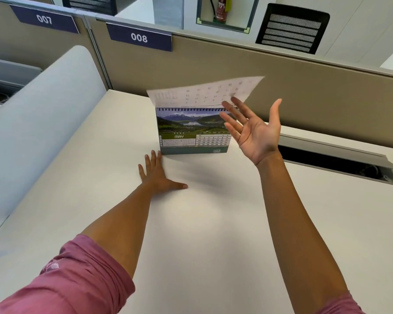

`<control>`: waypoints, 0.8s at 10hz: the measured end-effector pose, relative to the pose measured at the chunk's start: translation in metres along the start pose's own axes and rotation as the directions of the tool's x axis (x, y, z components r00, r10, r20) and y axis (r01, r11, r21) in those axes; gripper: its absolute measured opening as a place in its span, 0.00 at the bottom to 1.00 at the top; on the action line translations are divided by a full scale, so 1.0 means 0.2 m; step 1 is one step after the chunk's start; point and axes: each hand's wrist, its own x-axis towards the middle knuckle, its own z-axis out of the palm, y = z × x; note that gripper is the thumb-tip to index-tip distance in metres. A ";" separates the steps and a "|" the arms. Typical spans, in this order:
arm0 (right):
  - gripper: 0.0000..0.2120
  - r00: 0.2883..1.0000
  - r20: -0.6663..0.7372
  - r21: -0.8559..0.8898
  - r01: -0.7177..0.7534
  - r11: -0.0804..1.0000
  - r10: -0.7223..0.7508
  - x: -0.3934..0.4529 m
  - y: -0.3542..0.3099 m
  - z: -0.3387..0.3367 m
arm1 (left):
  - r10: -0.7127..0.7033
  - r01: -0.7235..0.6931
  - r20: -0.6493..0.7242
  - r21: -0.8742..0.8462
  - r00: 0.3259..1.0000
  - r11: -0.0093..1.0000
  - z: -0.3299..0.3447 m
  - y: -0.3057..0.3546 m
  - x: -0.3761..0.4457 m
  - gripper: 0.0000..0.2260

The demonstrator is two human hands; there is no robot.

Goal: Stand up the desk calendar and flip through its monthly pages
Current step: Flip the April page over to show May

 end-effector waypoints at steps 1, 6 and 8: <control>0.45 1.000 -0.003 0.025 0.028 0.999 -0.028 0.04 -0.02 0.02 | -0.005 0.005 -0.008 0.008 1.000 1.000 0.00 0.00 0.00 0.70; 0.38 0.985 -0.118 0.060 0.130 0.990 -0.122 0.14 0.03 0.03 | -0.022 0.023 -0.014 0.041 1.000 0.999 0.02 -0.01 0.03 0.71; 0.35 0.975 -0.181 0.041 0.140 0.989 -0.131 0.15 0.08 -0.04 | -0.025 0.026 -0.014 0.051 1.000 0.998 0.02 0.00 0.04 0.71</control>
